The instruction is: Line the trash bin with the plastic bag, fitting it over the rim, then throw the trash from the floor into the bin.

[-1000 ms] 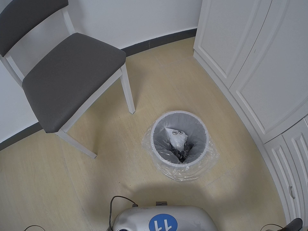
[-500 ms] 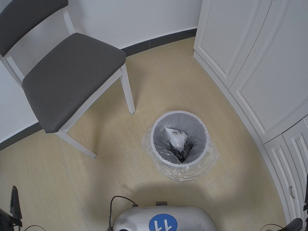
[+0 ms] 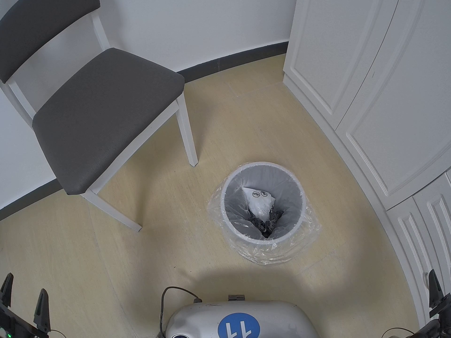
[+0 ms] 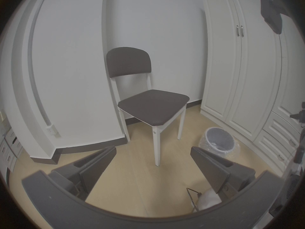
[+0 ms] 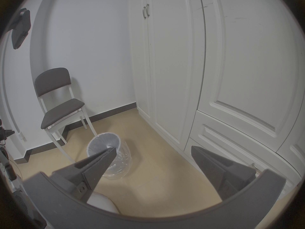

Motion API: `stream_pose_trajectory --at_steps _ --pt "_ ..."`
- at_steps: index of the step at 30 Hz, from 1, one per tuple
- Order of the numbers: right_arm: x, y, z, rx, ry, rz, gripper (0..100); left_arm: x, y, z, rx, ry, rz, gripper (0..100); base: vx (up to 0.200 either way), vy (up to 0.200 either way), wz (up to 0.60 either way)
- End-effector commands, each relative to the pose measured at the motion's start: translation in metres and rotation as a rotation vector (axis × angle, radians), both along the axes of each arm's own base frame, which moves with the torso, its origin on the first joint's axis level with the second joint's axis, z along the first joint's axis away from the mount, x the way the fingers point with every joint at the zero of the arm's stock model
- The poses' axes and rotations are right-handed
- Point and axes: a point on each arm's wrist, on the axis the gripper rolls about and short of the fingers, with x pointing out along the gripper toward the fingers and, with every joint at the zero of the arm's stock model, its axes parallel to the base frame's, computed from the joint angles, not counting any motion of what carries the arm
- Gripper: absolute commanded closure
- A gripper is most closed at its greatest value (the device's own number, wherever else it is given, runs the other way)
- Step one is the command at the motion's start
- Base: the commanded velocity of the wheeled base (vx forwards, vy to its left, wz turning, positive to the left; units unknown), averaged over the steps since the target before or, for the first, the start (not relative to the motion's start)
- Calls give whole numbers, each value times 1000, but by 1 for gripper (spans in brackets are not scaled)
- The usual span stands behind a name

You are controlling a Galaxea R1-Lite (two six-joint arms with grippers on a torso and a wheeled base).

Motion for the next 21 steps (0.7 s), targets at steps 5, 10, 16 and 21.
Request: stream_pose_trajectory --at_steps 5,10,16,21 --pt "0 0 -5 22 4 17 0 0 -2 -10 10 58 -96 0 0 0 0" --pt "1 2 -5 5 11 93 0 1 -2 -10 -1 51 -90 0 0 0 0" --pt "1 4 -5 -77 12 178 0 1 -2 -10 0 51 -91 0 0 0 0" --pt "0 4 -1 -167 -28 166 0 1 -2 -10 1 50 -91 0 0 0 0"
